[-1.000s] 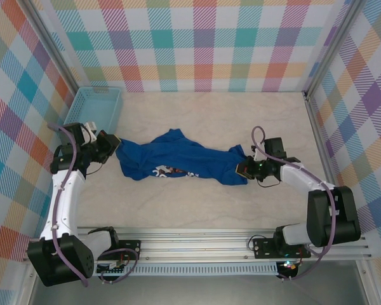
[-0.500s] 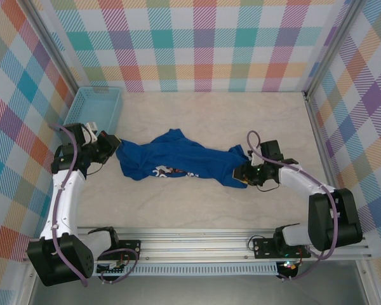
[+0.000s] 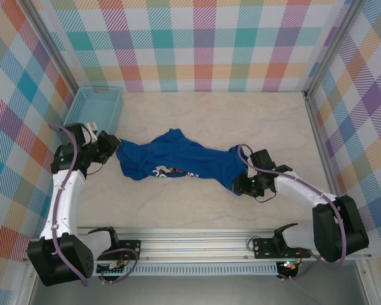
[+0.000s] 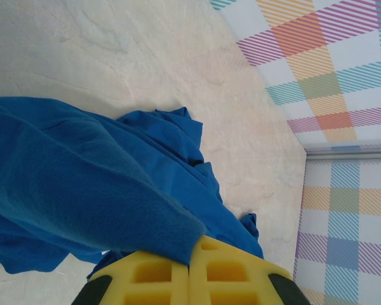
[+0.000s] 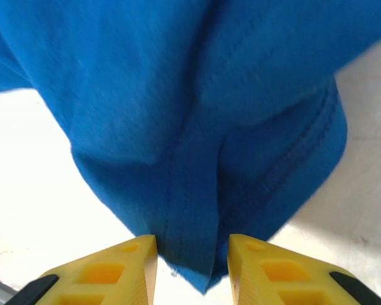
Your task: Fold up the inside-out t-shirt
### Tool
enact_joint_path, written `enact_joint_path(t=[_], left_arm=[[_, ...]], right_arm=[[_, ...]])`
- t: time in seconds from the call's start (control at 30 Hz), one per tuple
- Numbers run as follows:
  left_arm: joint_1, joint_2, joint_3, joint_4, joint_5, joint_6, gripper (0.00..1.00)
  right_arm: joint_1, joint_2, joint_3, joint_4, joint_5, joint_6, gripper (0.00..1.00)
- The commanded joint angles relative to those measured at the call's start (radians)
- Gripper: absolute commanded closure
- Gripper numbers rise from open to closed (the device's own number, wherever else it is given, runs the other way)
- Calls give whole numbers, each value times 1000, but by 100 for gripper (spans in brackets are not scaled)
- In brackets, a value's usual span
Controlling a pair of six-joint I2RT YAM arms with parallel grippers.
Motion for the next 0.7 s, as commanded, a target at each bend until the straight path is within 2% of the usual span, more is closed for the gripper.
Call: enact_joint_path(t=[0.0, 0.17, 0.37, 0.57, 0.67], left_arm=[[-12, -7, 26, 14, 7, 17, 100], [-14, 0, 29, 13, 9, 26, 100], [-15, 5, 34, 15, 15, 29, 100], [-15, 10, 46, 7, 25, 40, 100], [-14, 5, 48, 3, 23, 44, 100]], right_arm=[[33, -74, 6, -81, 86, 33, 62], [159, -120, 69, -230, 271, 88, 56], [378, 3, 182, -345, 526, 110, 57], [494, 175, 302, -380, 664, 49, 57], [502, 249, 336, -380, 666, 22, 57]])
